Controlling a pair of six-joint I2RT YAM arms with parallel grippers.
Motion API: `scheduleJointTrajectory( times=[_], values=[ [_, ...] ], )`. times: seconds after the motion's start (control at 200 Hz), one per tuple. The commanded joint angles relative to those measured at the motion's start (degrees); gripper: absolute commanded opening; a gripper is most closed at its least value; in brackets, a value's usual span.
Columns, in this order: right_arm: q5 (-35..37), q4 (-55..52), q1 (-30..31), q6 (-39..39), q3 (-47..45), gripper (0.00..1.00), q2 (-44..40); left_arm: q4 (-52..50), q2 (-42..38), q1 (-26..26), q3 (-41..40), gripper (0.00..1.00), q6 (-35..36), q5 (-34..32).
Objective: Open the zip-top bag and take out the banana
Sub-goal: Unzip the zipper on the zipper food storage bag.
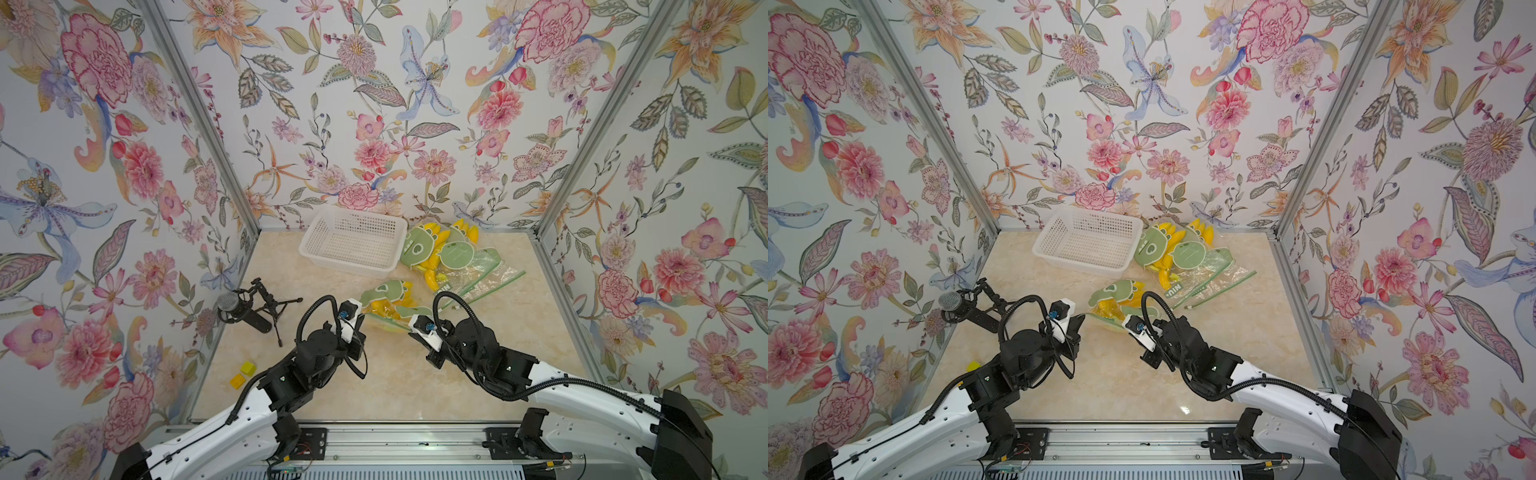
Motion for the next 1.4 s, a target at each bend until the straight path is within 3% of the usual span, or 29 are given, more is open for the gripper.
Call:
scheduleJointTrajectory(
  times=[0.0, 0.26, 0.54, 0.801, 0.951, 1.236, 1.396],
  values=[
    [4.93, -4.22, -0.16, -0.35, -0.53, 0.03, -0.38, -2.55, -2.16, 3.02, 0.31, 0.00, -3.10, -9.31],
    [7.84, -4.99, -1.78, 0.69, -1.65, 0.03, -2.27, -5.80, -3.96, 5.15, 1.52, 0.00, -4.62, -13.79],
    [9.19, -6.04, -5.21, 2.35, -2.00, 0.02, -3.12, -6.88, -5.25, 8.62, 0.66, 0.00, -5.92, -13.76],
    [9.67, -6.21, -6.70, 2.81, -1.58, 0.01, -1.97, -6.76, -6.04, 9.46, -0.24, 0.00, -5.90, -11.16],
    [8.84, -6.14, -6.82, 2.38, -1.39, 0.01, -2.30, -5.28, -4.68, 9.49, 0.63, 0.00, -4.29, -3.12],
    [11.01, -5.75, -7.90, 2.20, -1.47, 0.00, -1.92, -18.42, 2.92, 9.23, 20.01, 0.40, 0.36, 9.52],
    [10.56, -4.29, -8.28, 2.72, -1.83, 0.01, -2.22, -20.69, 10.65, 8.43, 24.26, 0.43, 3.23, 18.07]
  ],
)
